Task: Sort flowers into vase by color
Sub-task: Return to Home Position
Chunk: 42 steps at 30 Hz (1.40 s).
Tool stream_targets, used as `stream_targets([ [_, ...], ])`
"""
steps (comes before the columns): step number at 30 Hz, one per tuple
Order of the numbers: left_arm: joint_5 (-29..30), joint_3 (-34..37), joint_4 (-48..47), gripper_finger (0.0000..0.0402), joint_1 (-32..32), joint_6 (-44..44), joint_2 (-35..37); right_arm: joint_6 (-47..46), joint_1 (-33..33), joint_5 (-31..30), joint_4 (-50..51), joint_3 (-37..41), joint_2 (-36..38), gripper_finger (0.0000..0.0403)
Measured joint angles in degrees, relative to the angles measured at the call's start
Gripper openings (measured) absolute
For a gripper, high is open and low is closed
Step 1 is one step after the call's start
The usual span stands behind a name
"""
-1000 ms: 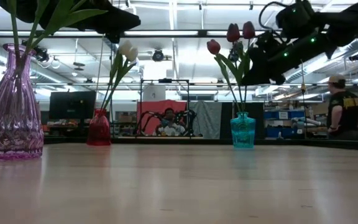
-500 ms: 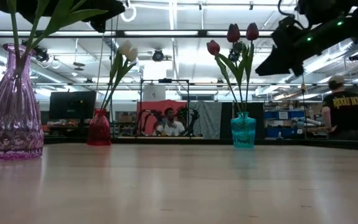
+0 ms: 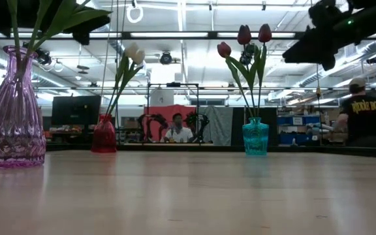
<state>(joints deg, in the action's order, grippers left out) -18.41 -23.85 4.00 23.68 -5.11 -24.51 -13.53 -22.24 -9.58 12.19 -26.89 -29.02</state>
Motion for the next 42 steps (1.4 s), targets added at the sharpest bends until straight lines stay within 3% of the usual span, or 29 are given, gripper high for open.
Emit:
stream_targets([
  [8,6.98,7.84,0.94,0.0080,0.00,2.44,14.78,-4.14,6.01,-6.17,-3.34,6.34,7.46,0.0120],
  [16,7.82,12.78,0.78,0.0079,0.00,6.90,24.38,-6.06,9.96,-8.22,-14.14,14.64,11.77,0.0120],
  [21,9.35,16.17,0.62,0.0062,0.00,6.88,24.52,-5.79,12.27,-12.00,-14.78,16.33,12.99,0.0120],
  [27,10.44,16.81,1.13,0.0030,-0.04,2.15,24.52,-2.34,15.54,-6.77,-17.53,20.23,15.60,0.0120],
  [32,9.66,16.81,1.33,0.0017,-0.04,0.75,24.52,1.29,17.16,-3.74,-29.64,26.29,18.27,0.0119],
  [37,6.58,16.81,1.31,0.0016,-0.15,2.57,24.52,4.60,17.34,-2.61,-30.39,26.47,20.03,0.0119],
  [42,3.62,19.10,1.76,0.0016,-0.15,4.12,24.52,2.30,17.31,-2.66,-29.74,26.47,20.16,0.0119],
])
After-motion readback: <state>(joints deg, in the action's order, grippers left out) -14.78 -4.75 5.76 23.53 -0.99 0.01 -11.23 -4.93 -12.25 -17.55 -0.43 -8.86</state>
